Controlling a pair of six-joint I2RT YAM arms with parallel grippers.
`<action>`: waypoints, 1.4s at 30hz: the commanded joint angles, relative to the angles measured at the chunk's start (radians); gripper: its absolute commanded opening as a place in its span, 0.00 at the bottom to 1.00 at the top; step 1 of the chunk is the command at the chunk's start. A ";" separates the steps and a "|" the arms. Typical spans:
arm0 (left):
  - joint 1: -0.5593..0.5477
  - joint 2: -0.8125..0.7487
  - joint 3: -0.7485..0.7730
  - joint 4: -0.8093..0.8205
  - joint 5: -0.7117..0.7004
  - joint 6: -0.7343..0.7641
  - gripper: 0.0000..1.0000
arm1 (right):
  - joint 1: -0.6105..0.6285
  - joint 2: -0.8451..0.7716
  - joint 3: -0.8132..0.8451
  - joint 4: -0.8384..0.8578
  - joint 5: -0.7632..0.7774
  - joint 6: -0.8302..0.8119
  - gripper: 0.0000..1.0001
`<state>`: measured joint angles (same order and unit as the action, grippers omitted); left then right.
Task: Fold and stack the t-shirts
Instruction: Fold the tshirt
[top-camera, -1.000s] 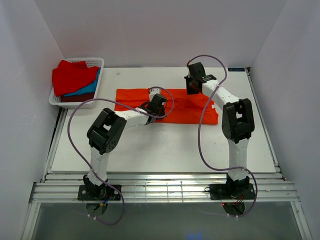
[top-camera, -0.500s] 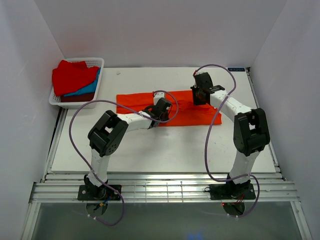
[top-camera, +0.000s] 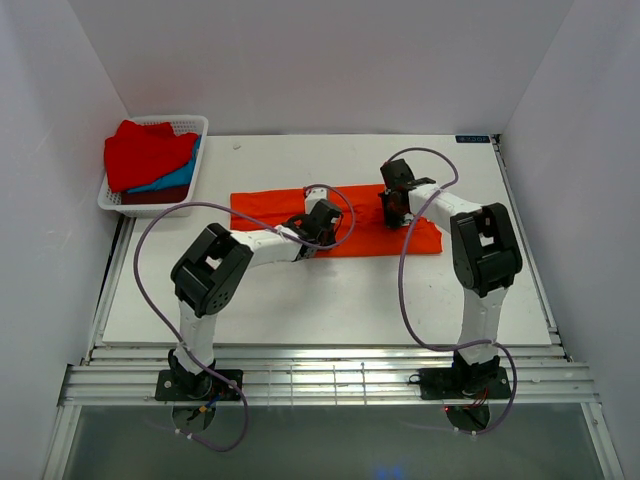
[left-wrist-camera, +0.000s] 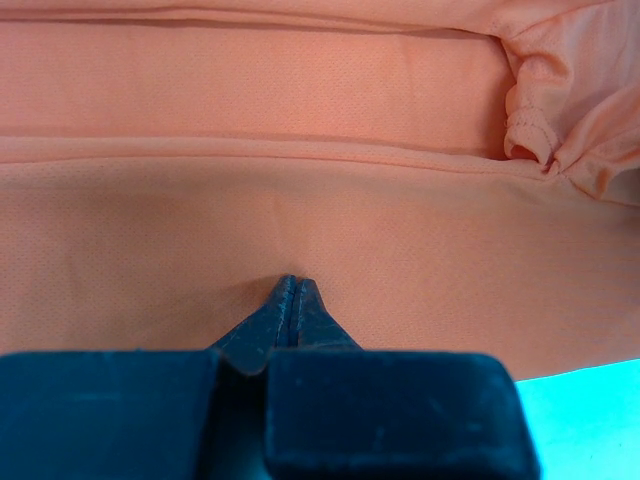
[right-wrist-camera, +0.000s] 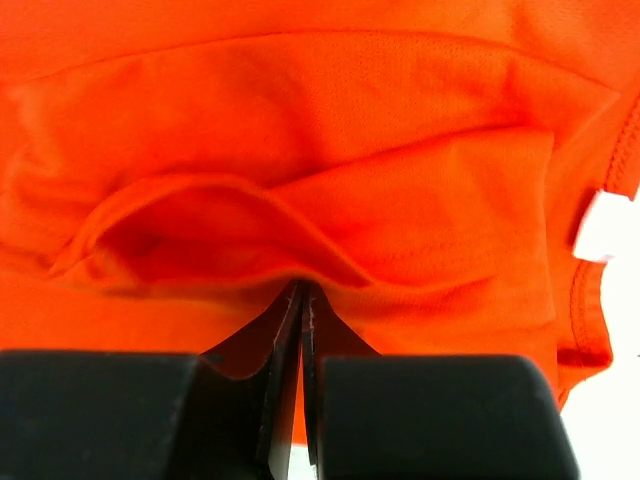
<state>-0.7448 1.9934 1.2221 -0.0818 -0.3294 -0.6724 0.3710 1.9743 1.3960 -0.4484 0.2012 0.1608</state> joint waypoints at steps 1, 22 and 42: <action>-0.008 -0.041 -0.042 -0.101 -0.010 0.002 0.00 | 0.003 0.029 0.064 -0.019 0.030 0.022 0.08; -0.007 -0.065 -0.105 -0.096 -0.007 -0.016 0.00 | -0.014 0.250 0.429 -0.076 0.132 -0.041 0.08; -0.222 -0.234 0.071 -0.171 -0.169 0.060 0.00 | 0.022 -0.333 -0.163 0.013 0.132 0.068 0.19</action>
<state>-0.9443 1.8851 1.2770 -0.1989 -0.3988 -0.6132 0.3859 1.5799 1.2900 -0.4084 0.3603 0.1864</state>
